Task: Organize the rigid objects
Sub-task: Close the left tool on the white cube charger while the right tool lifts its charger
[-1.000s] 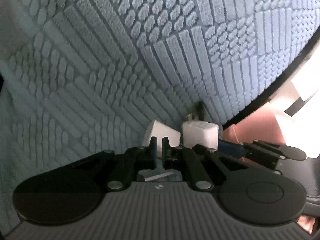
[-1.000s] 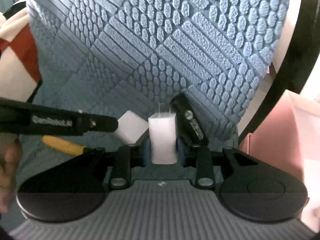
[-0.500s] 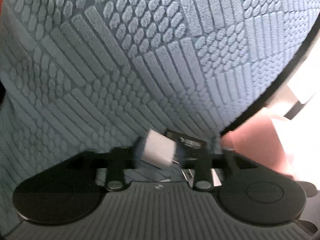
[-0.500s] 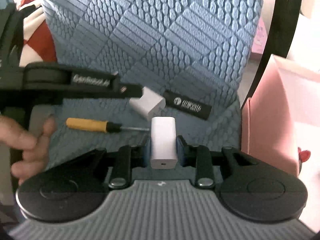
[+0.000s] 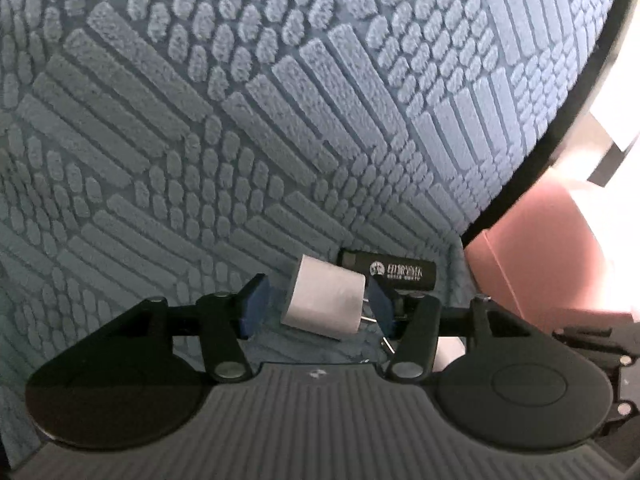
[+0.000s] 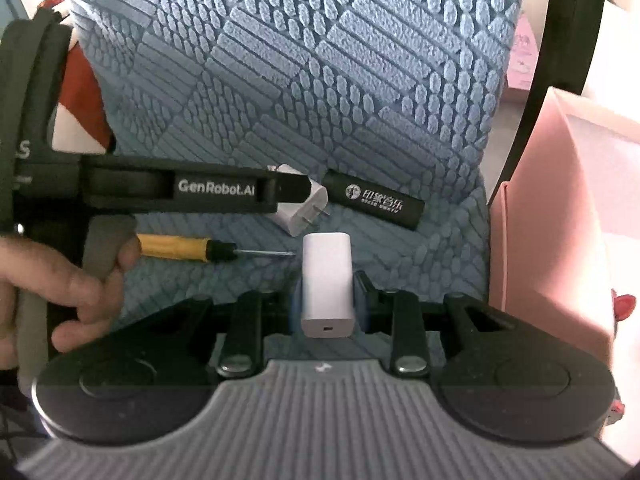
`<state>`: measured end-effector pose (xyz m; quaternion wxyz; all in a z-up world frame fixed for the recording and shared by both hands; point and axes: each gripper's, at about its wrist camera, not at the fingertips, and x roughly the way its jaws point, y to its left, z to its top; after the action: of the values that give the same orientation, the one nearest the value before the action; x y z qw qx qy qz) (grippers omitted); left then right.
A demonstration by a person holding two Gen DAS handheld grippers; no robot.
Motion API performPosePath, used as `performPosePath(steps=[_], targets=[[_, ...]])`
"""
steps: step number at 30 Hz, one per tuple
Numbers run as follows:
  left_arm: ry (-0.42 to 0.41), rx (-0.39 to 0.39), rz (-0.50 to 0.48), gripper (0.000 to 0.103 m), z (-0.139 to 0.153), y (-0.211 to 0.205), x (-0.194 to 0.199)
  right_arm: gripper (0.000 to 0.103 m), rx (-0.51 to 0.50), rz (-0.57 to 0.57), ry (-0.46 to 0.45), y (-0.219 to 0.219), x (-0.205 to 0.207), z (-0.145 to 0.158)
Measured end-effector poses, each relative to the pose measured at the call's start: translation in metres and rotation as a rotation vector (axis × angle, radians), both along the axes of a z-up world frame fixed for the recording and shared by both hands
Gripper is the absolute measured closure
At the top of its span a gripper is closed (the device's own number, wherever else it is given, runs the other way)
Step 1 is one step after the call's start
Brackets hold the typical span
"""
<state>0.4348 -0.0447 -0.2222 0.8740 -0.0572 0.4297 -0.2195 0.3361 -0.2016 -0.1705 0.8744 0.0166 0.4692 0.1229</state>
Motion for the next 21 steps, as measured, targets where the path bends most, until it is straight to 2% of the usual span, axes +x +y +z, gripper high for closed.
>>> performPosePath(steps=[7, 10, 12, 21], targets=[[-0.012, 0.071, -0.038, 0.042, -0.019, -0.022, 0.001, 0.07, -0.005, 0.003, 0.037, 0.005, 0.009, -0.009], [-0.008, 0.058, -0.025, 0.042, -0.026, -0.028, 0.006, 0.072, -0.027, 0.013, 0.054, 0.008, 0.012, -0.014], [0.002, 0.03, -0.021, 0.051, -0.029, -0.027, 0.008, 0.072, -0.038, 0.022, 0.054, 0.01, 0.012, -0.016], [0.051, 0.004, 0.107, 0.052, -0.016, -0.009, 0.001, 0.072, -0.044, -0.003, 0.023, 0.011, 0.006, -0.014]])
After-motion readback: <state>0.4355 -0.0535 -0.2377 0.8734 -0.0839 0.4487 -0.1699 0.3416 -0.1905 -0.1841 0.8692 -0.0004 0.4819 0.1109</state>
